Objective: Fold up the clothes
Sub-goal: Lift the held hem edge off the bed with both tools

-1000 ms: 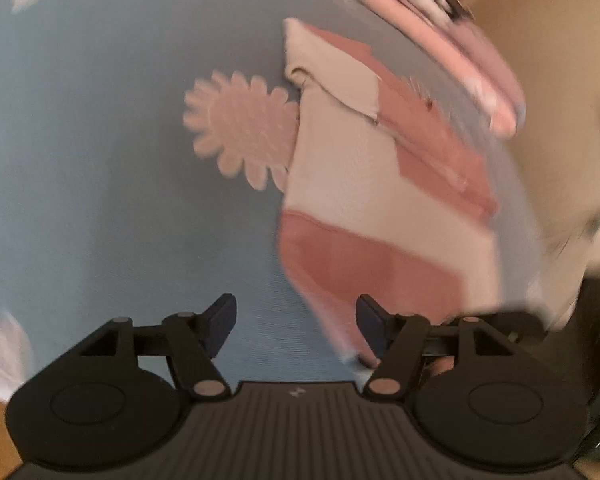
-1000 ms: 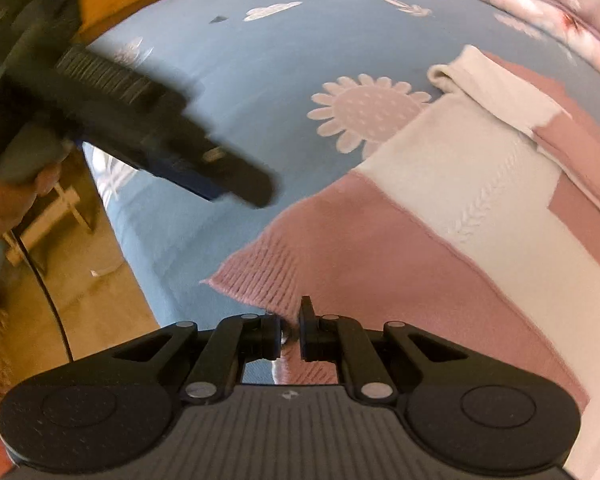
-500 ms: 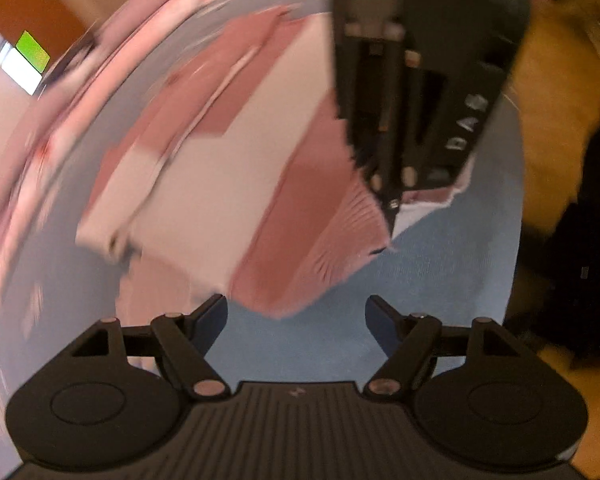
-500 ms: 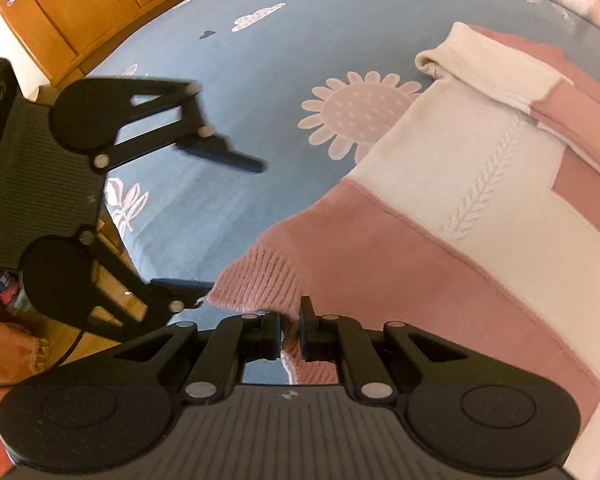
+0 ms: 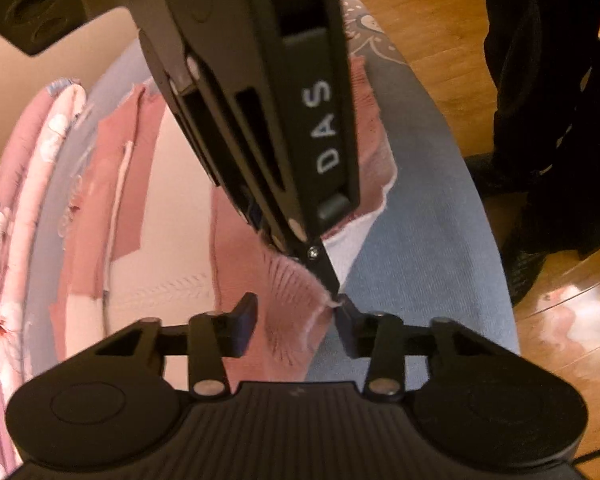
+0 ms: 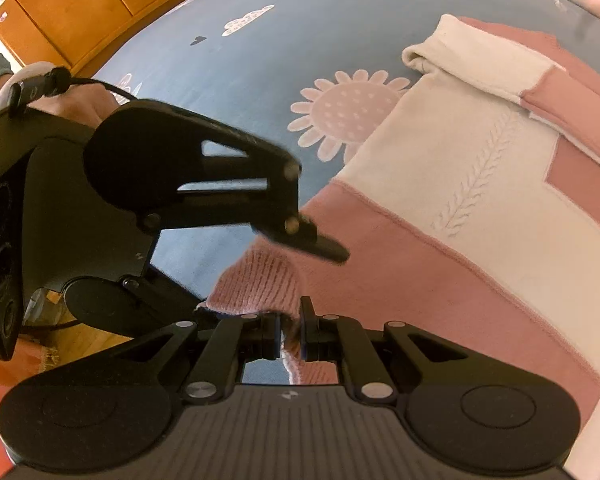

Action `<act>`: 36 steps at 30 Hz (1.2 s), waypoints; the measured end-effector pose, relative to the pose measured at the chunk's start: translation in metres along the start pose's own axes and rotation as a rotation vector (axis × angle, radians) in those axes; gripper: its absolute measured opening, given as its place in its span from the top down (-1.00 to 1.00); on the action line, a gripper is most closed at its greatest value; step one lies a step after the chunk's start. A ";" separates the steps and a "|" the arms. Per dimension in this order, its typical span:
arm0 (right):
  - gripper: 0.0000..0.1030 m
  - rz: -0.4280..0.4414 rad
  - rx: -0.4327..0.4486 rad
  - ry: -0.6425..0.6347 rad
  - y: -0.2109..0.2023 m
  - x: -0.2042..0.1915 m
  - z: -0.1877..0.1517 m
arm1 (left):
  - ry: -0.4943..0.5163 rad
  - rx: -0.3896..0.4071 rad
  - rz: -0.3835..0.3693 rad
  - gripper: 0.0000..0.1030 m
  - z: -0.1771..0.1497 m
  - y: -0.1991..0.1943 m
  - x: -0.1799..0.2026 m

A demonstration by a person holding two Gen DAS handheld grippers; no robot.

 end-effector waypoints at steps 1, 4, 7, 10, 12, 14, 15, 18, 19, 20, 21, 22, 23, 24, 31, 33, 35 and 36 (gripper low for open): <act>0.80 0.002 0.001 0.005 0.000 0.001 0.000 | -0.009 -0.011 -0.022 0.30 0.001 0.002 -0.001; 0.77 0.005 0.001 0.011 0.001 0.001 -0.001 | -0.084 -0.042 -0.079 0.59 0.002 0.004 -0.010; 0.71 0.002 0.008 0.008 -0.002 0.001 -0.001 | -0.158 -0.056 -0.118 0.74 0.005 0.005 -0.015; 0.37 -0.008 0.020 0.018 -0.009 0.002 -0.004 | -0.201 -0.063 -0.135 0.77 0.007 0.004 -0.018; 0.07 -0.011 0.037 0.016 -0.016 0.003 -0.007 | -0.224 -0.066 -0.141 0.77 0.009 0.006 -0.020; -0.11 -0.031 0.050 -0.014 -0.024 0.001 -0.014 | -0.238 -0.067 -0.138 0.77 0.009 0.005 -0.021; -0.14 -0.038 0.046 -0.036 -0.023 -0.002 -0.017 | -0.245 -0.069 -0.143 0.77 0.009 0.006 -0.022; -0.22 -0.062 0.030 -0.105 -0.021 -0.010 -0.028 | -0.258 -0.071 -0.148 0.77 0.009 0.007 -0.024; -0.22 -0.083 0.016 -0.139 -0.016 -0.015 -0.032 | -0.259 -0.073 -0.145 0.77 0.010 0.006 -0.023; -0.22 -0.106 0.009 -0.179 -0.012 -0.020 -0.034 | -0.262 -0.075 -0.147 0.77 0.011 0.006 -0.024; -0.22 -0.128 0.002 -0.219 -0.008 -0.025 -0.036 | -0.265 -0.076 -0.149 0.77 0.011 0.005 -0.025; -0.22 -0.160 0.000 -0.268 -0.004 -0.030 -0.037 | -0.267 -0.075 -0.147 0.77 0.013 0.005 -0.025; -0.22 -0.192 -0.002 -0.318 0.000 -0.035 -0.039 | -0.269 -0.075 -0.146 0.77 0.014 0.005 -0.025; -0.22 -0.215 -0.008 -0.347 0.004 -0.039 -0.039 | -0.271 -0.076 -0.147 0.77 0.013 0.005 -0.025; 0.50 -0.332 -0.054 -0.463 0.021 -0.049 -0.039 | -0.320 -0.073 -0.149 0.76 0.012 0.002 -0.028; 0.88 -0.326 -0.072 -0.461 0.026 -0.046 -0.038 | -0.335 -0.072 -0.146 0.74 0.011 0.000 -0.029; 0.88 -0.314 -0.072 -0.430 0.026 -0.042 -0.034 | -0.330 -0.076 -0.136 0.67 0.010 -0.001 -0.027; 0.88 -0.311 -0.076 -0.414 0.025 -0.040 -0.031 | -0.324 -0.078 -0.132 0.65 0.010 -0.002 -0.026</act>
Point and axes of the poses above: each gripper's, at about its wrist camera, not at the fingertips, and y roughly the way its jaws point, x to its right, z to its top, the point moved 5 cm from there along y, roughly the way its jaws point, and after that the axes turned 11 degrees about -y, right-handed, at the moved point
